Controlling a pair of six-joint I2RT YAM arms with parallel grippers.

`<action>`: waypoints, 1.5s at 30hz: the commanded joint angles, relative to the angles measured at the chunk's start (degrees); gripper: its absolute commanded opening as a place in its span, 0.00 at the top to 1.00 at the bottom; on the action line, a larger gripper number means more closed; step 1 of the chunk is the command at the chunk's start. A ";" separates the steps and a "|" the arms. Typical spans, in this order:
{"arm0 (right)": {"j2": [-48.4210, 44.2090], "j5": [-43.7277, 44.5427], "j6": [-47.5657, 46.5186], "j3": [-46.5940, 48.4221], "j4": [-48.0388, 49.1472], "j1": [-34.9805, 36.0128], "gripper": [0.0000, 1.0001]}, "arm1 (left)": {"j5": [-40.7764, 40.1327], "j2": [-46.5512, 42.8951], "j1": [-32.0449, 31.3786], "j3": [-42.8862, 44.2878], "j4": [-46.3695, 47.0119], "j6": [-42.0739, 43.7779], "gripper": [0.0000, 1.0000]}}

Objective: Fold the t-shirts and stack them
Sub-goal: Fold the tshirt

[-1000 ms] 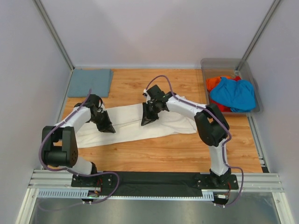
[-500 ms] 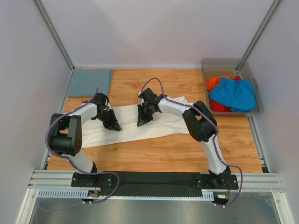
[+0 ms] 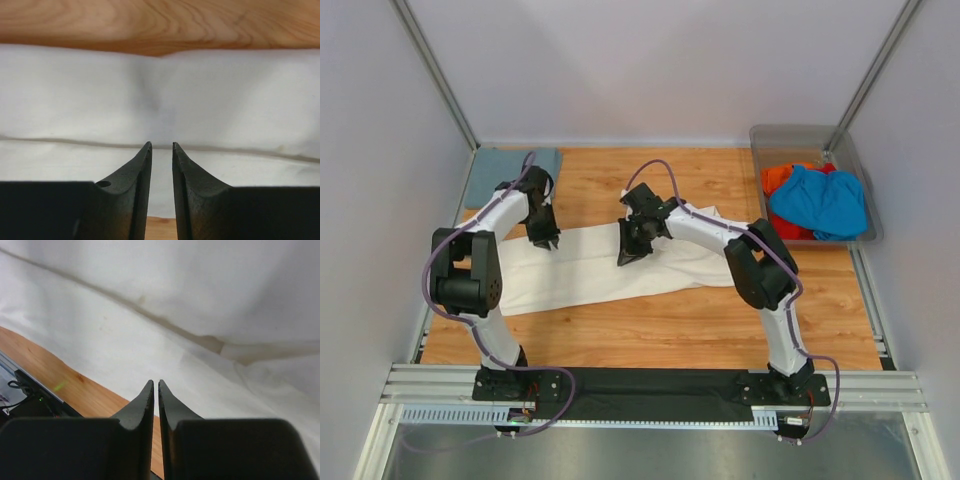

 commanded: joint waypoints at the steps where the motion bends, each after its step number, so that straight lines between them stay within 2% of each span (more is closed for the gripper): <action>1: -9.71 4.66 -2.23 -4.05 -1.13 -0.78 0.91 | -10.59 0.99 1.30 4.26 -7.91 5.92 0.70; 4: -12.36 7.30 -2.84 -6.17 -3.59 -3.67 0.88 | -10.33 -8.27 1.48 -0.20 -7.15 6.98 0.70; 7: -12.37 7.75 -3.02 -6.35 -5.52 -7.89 0.77 | -10.07 -14.19 2.17 -6.01 -6.62 6.89 0.66; 9: -11.76 7.92 -3.46 -5.91 -6.66 -11.05 0.66 | -7.97 -14.74 4.63 -8.74 -6.35 6.63 0.66; 14: -8.94 9.06 -5.39 -2.23 -9.39 -16.07 0.53 | -4.44 -11.49 10.08 -12.42 -3.98 4.96 0.69; 16: -7.37 8.20 -5.57 -1.08 -11.67 -18.09 0.50 | -3.65 -9.74 11.66 -12.96 -3.71 3.91 0.71; 20: -6.57 2.83 -6.10 -1.86 -9.58 -19.94 0.48 | -1.98 -9.81 12.72 -15.15 -3.02 2.68 0.72; 25: -6.22 2.91 -7.23 -1.70 -6.32 -19.94 0.48 | 0.65 -11.75 12.64 -16.22 -2.40 1.62 0.72; 29: -4.46 4.49 -9.09 1.91 -8.24 -20.12 0.47 | 1.62 -12.71 12.64 -17.09 -2.75 0.65 0.72; 36: 1.60 2.30 -8.38 5.69 -7.90 -20.20 0.49 | 4.78 -14.30 12.64 -18.24 -2.57 -1.28 0.72; 43: 4.07 -0.68 -6.80 7.71 -6.67 -20.20 0.69 | 4.26 -15.70 12.64 -18.94 -3.10 -0.93 0.72; 45: 3.63 -1.04 -6.28 7.71 -6.41 -20.12 0.81 | 4.00 -16.05 12.73 -19.29 -2.93 -0.93 0.72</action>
